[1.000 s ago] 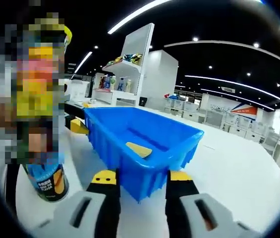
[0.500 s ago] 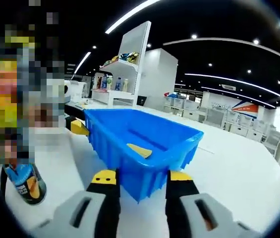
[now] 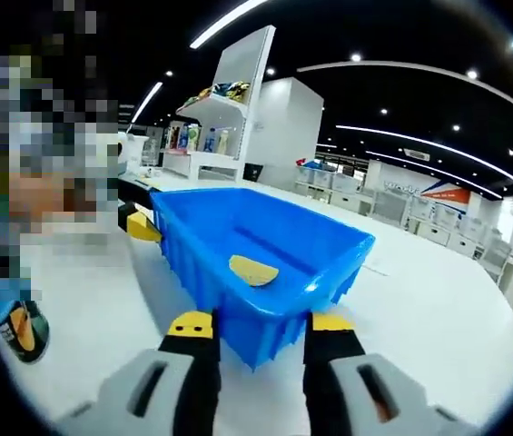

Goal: Open the lid of the chip container on the table, take out the chips, place them into the box in front of the container, and close the lid

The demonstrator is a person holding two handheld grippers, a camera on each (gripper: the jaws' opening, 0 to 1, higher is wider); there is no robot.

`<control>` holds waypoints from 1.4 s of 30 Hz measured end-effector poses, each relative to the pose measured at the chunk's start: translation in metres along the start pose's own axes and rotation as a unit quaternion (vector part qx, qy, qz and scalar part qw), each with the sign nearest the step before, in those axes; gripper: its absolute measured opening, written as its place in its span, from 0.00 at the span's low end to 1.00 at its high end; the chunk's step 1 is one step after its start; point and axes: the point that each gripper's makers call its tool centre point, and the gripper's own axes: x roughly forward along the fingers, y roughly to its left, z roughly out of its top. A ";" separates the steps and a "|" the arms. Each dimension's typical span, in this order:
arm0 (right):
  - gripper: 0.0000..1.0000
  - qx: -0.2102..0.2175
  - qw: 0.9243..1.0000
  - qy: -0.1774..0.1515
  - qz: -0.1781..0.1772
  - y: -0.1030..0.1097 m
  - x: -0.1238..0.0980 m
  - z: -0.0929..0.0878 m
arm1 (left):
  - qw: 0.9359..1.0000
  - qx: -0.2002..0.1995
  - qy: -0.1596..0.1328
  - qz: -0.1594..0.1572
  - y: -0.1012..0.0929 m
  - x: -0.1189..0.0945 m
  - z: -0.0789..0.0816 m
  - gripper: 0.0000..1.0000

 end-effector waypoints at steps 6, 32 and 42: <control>0.34 0.005 1.000 0.014 0.005 -0.003 0.008 -0.009 | 1.000 -0.011 0.010 -0.003 0.003 0.006 -0.011 0.39; 0.41 0.047 0.997 0.057 -0.016 -0.011 -0.045 -0.024 | 0.993 -0.077 0.083 -0.018 -0.008 -0.042 -0.030 0.54; 0.45 0.042 0.994 0.096 -0.018 0.002 -0.097 -0.020 | 0.985 -0.124 0.117 0.021 -0.012 -0.128 -0.009 0.54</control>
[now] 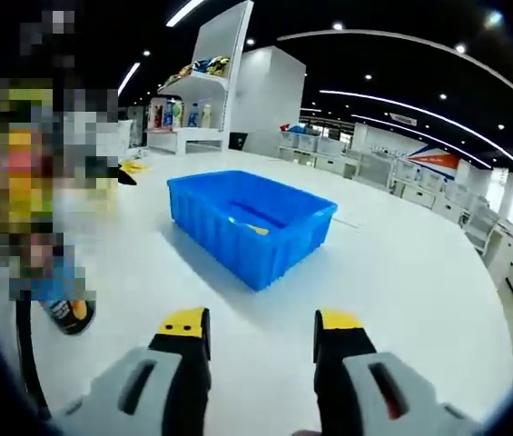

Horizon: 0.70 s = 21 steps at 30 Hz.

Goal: Open the lid of the chip container on the table, take out the chips, place them into the box in front of the container, and close the lid

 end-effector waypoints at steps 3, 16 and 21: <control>0.45 0.000 1.000 0.016 -0.005 0.004 -0.017 -0.003 | 1.000 -0.003 0.014 0.010 -0.004 -0.022 -0.004 0.53; 0.46 -0.003 0.999 0.047 -0.015 0.024 -0.080 0.001 | 1.000 0.015 0.015 0.005 -0.023 -0.091 0.007 0.53; 0.45 0.001 0.997 0.060 -0.039 0.029 -0.093 -0.007 | 0.998 0.044 0.046 0.024 -0.024 -0.099 -0.007 0.58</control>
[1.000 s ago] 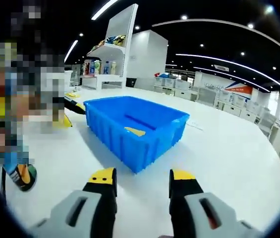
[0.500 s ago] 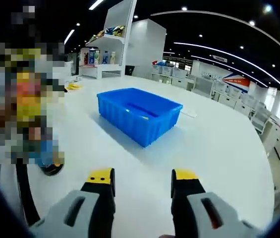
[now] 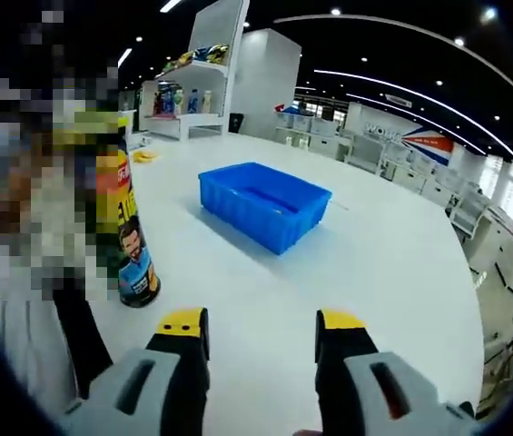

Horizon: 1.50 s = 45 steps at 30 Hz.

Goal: Open the lid of the chip container on the table, take out the chips, place them into the box in front of the container, and close the lid

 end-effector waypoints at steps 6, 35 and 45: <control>0.45 0.008 1.000 -0.001 -0.024 0.007 -0.014 -0.003 | 1.000 0.024 0.011 0.005 -0.010 -0.015 -0.007 0.61; 0.44 0.014 1.000 0.001 -0.003 0.036 -0.048 -0.001 | 0.997 0.061 0.001 0.042 -0.028 -0.038 0.014 0.61; 0.44 0.010 1.000 0.004 -0.014 0.034 -0.051 -0.002 | 0.998 0.059 -0.002 0.028 -0.034 -0.036 0.010 0.68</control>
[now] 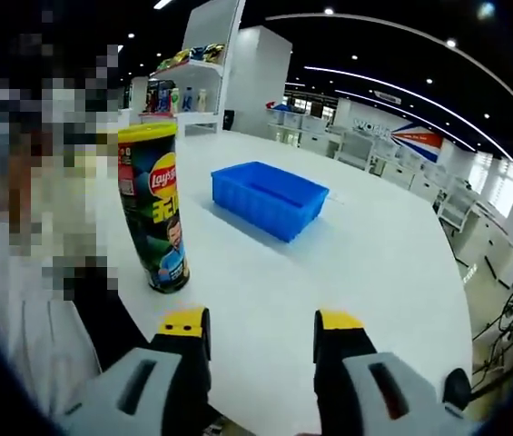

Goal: Open the lid of the chip container on the table, take out the chips, place them into the box in front of the container, and close the lid

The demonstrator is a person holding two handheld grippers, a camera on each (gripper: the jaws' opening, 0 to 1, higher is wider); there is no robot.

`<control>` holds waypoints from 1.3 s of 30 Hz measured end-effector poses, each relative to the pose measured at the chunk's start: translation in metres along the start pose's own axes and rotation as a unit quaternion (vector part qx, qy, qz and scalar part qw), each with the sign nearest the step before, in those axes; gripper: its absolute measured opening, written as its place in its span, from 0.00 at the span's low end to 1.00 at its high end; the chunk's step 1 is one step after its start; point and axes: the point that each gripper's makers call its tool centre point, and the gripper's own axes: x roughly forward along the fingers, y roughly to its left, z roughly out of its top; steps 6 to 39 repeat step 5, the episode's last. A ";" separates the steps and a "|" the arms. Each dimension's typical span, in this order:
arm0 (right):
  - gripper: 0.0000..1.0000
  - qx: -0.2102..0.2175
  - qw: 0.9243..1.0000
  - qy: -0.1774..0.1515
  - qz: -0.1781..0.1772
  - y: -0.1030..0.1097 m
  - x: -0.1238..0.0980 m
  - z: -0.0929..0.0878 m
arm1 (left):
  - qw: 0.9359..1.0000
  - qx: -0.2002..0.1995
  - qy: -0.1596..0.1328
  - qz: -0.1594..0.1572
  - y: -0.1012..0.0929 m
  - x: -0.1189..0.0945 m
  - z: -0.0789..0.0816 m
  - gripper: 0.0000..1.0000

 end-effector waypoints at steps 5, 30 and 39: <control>0.44 -0.006 1.000 0.006 0.010 0.005 0.008 -0.002 | 1.000 0.001 0.000 -0.004 -0.002 0.003 -0.004 0.69; 0.44 -0.006 1.000 0.006 0.010 0.005 0.008 -0.002 | 1.000 0.001 0.000 -0.004 -0.002 0.003 -0.004 0.69; 0.44 -0.006 1.000 0.006 0.010 0.005 0.008 -0.002 | 1.000 0.001 0.000 -0.004 -0.002 0.003 -0.004 0.69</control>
